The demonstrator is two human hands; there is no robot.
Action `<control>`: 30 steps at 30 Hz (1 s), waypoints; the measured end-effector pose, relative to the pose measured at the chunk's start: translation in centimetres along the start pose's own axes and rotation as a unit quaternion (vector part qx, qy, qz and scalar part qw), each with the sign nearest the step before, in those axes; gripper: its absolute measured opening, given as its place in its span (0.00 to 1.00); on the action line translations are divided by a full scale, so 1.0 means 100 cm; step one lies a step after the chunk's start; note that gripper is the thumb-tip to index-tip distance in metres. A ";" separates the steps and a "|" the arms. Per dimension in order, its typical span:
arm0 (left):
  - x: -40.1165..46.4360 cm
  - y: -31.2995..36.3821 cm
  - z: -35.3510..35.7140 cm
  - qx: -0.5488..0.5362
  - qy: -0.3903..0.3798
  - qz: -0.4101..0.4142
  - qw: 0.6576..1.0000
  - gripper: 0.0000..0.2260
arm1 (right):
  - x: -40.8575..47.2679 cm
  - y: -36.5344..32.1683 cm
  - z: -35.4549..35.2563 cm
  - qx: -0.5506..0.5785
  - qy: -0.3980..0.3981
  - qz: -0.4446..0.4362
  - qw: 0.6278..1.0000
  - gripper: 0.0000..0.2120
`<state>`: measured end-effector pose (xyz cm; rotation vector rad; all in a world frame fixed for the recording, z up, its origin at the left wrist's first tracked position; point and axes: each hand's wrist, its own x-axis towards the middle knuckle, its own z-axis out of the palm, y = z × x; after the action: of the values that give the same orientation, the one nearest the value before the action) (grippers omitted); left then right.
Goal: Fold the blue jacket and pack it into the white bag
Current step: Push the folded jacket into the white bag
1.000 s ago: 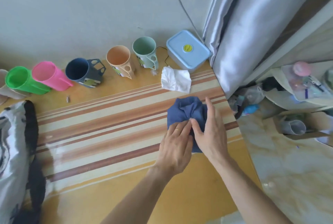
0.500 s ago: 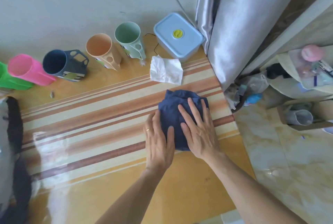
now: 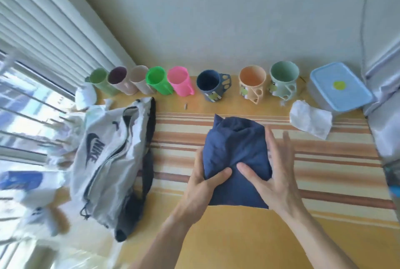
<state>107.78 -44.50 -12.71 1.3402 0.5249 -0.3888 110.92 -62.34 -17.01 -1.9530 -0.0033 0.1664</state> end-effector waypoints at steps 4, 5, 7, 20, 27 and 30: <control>-0.021 0.038 -0.104 -0.030 0.029 0.041 0.998 0.28 | 0.012 -0.077 0.099 0.196 -0.115 0.089 0.970 0.39; -0.020 0.042 -0.128 -0.029 0.048 0.053 0.997 0.26 | 0.015 -0.088 0.126 0.204 -0.115 0.099 0.967 0.36; -0.014 0.049 -0.175 0.006 0.088 0.082 0.993 0.18 | 0.022 -0.101 0.178 0.221 -0.094 0.122 0.963 0.32; 0.042 0.002 -0.401 0.678 0.126 0.012 0.725 0.13 | 0.066 -0.135 0.334 0.153 0.018 0.188 0.970 0.32; 0.000 0.043 -0.411 0.564 0.252 0.135 0.775 0.28 | 0.078 -0.153 0.387 0.071 -0.034 0.218 0.973 0.33; -0.012 0.046 -0.396 0.556 0.216 0.230 0.769 0.28 | 0.081 -0.156 0.432 0.052 -0.117 0.212 0.969 0.31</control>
<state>103.98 -4.78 -13.99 2.6909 0.2862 0.0885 115.05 -15.91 -19.50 -1.7966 0.2638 0.6664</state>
